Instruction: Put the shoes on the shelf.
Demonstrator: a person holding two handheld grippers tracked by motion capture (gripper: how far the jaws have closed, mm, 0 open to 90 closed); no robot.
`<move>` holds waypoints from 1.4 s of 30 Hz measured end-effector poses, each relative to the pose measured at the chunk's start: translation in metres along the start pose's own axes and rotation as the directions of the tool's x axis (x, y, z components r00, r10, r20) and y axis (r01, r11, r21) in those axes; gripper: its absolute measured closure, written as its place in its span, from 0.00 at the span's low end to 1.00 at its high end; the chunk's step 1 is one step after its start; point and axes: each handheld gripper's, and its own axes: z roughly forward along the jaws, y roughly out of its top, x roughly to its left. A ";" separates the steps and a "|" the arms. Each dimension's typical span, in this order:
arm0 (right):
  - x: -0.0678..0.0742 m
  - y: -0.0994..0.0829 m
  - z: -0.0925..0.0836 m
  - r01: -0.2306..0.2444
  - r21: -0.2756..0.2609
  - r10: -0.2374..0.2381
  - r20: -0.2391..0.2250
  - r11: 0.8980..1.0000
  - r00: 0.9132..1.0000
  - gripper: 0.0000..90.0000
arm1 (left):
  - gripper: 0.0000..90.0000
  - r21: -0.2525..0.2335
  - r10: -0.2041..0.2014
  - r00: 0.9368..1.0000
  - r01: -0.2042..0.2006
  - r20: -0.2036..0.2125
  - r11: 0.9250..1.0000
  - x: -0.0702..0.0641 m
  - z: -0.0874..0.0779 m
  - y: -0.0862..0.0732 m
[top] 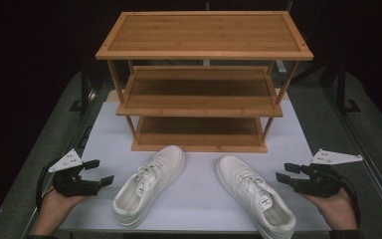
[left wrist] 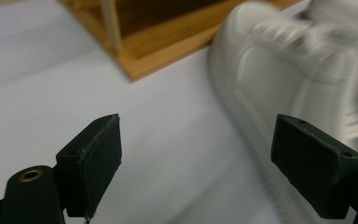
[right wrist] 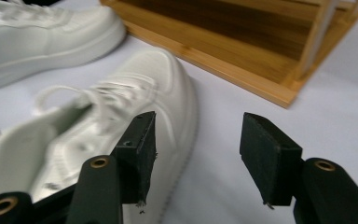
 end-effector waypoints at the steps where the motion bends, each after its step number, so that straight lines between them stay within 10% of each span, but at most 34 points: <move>1: 0.000 0.000 0.000 0.000 0.000 0.000 0.000 1.000 1.000 0.50 | 0.19 -0.010 0.008 1.000 -0.007 0.014 1.000 -0.004 -0.002 0.003; 17: 0.033 0.000 -0.004 0.057 -0.025 -0.060 -0.123 0.998 0.991 0.46 | 0.32 -0.049 0.096 0.982 -0.089 0.164 0.995 -0.043 0.019 0.025; 30: 0.040 -0.010 0.018 0.102 0.065 -0.093 -0.129 0.993 0.987 0.44 | 0.45 -0.005 0.128 0.971 -0.130 0.203 0.992 -0.049 0.052 0.031; 42: 0.036 -0.014 0.019 0.113 0.041 -0.108 -0.111 0.993 0.988 0.75 | 0.77 0.024 0.125 0.974 -0.132 0.188 0.991 -0.049 0.056 0.030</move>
